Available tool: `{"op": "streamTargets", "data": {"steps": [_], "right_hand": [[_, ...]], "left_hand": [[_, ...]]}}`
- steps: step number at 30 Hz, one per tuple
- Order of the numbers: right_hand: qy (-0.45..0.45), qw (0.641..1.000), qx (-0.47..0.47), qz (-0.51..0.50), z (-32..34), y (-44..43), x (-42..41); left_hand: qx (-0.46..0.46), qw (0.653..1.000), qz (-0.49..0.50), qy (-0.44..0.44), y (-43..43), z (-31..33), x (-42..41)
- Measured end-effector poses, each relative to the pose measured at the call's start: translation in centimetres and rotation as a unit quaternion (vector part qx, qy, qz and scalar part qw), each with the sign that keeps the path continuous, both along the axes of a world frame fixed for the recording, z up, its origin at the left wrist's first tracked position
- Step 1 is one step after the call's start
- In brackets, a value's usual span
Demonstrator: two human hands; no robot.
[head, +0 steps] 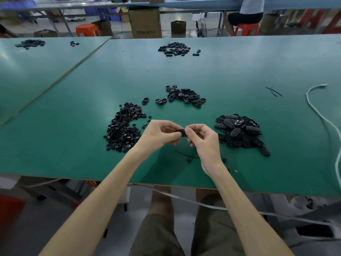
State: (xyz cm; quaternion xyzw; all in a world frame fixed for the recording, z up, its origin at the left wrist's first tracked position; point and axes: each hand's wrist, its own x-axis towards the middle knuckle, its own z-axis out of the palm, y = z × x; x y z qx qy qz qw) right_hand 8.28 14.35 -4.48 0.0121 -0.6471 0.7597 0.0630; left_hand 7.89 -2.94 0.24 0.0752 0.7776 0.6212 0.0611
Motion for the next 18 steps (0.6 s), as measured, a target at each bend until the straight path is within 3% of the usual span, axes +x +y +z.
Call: {"op": "streamTargets", "data": {"steps": [18], "right_hand": [[0.000, 1.000, 0.015, 0.023, 0.19, 0.09, 0.33]], "left_hand": [[0.053, 0.997, -0.006, -0.051, -0.34, -0.01, 0.80]]}}
